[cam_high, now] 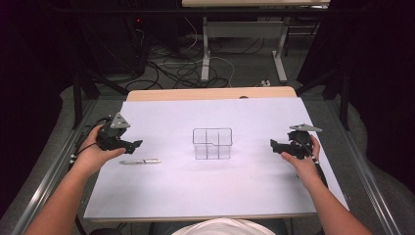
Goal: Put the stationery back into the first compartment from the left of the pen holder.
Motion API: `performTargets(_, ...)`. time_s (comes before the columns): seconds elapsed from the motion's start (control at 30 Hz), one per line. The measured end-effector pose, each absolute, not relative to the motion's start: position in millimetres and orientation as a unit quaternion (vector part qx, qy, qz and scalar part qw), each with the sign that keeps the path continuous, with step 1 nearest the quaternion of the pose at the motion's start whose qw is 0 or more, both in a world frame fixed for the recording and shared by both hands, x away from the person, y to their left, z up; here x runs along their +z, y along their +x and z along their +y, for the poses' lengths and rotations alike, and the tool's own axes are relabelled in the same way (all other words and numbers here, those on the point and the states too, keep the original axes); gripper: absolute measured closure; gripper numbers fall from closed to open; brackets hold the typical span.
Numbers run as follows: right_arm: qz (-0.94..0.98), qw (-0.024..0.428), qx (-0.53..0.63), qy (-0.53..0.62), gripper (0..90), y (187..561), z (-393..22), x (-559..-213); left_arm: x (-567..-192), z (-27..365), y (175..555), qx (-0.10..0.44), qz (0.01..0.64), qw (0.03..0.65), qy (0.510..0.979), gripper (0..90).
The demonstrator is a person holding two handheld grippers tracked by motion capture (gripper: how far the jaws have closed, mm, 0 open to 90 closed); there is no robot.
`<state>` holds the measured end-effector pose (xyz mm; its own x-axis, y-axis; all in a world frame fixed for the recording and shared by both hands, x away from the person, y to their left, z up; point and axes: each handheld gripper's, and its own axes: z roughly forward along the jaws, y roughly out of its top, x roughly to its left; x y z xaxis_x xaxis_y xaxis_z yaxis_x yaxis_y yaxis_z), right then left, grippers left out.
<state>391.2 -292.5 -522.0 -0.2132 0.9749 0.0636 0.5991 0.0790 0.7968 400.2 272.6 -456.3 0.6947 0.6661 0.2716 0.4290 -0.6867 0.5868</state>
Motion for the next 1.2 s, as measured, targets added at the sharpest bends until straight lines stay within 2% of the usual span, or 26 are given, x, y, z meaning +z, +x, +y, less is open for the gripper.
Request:
performTargets(0.3, 0.690, 0.258, 0.364, 0.570, 5.7, 391, -292, -522, -461, 264, 399, 0.244, 0.193, 0.149, 0.939, 38.8)
performTargets(0.5, 0.692, 0.257, 0.364, 0.568, 5.7, 391, -291, -522, -469, 259, 396, 0.237, 0.119, 0.086, 0.960, 41.4)
performTargets(0.73, 0.694, 0.253, 0.363, 0.568, 5.7, 391, -289, -523, -482, 259, 400, 0.199, 0.081, 0.042, 0.976, 42.3)
performTargets(1.2, 0.699, 0.254, 0.363, 0.562, 5.7, 392, -289, -524, -504, 252, 404, 0.167, 0.055, 0.025, 0.984, 51.9)
